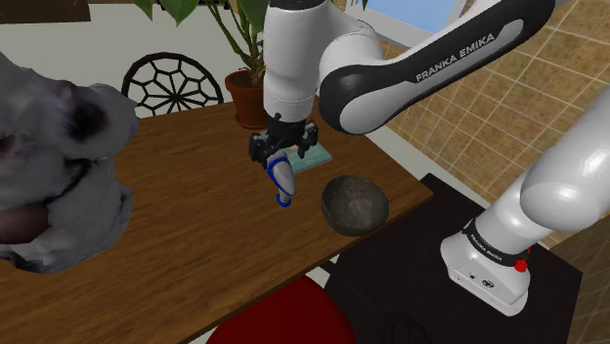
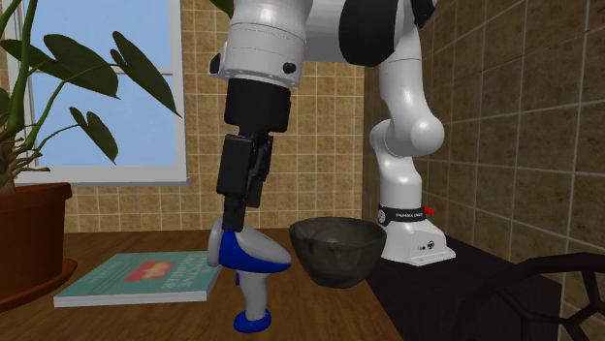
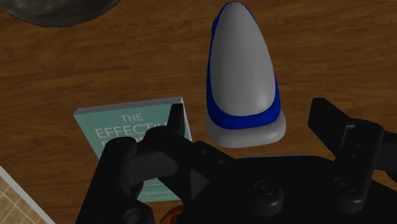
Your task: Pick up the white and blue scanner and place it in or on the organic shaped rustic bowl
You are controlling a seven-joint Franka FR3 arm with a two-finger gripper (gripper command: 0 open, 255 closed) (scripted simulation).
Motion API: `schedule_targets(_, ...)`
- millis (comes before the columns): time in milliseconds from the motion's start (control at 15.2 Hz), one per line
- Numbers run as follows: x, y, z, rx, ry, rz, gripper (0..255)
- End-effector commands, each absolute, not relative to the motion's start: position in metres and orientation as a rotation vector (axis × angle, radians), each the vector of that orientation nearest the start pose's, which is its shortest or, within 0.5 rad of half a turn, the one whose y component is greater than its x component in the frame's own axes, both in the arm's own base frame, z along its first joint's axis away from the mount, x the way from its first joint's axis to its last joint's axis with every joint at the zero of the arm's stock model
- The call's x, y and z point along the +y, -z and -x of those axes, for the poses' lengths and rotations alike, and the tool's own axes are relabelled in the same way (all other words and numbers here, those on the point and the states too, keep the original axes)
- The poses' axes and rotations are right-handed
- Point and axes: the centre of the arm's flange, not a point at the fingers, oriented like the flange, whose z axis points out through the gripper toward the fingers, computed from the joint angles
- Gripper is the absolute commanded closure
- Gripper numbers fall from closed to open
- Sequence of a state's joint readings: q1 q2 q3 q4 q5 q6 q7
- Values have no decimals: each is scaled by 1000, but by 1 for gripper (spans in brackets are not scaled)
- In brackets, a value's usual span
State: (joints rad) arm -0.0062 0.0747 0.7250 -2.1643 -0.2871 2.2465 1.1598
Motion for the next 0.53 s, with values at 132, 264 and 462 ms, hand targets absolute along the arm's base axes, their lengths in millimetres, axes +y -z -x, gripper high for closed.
schedule_targets(132,356,-351,-426,431,271,3183,0)
schedule_targets(264,355,-341,-428,431,271,3183,0)
schedule_targets(462,354,-333,-429,431,271,3183,0)
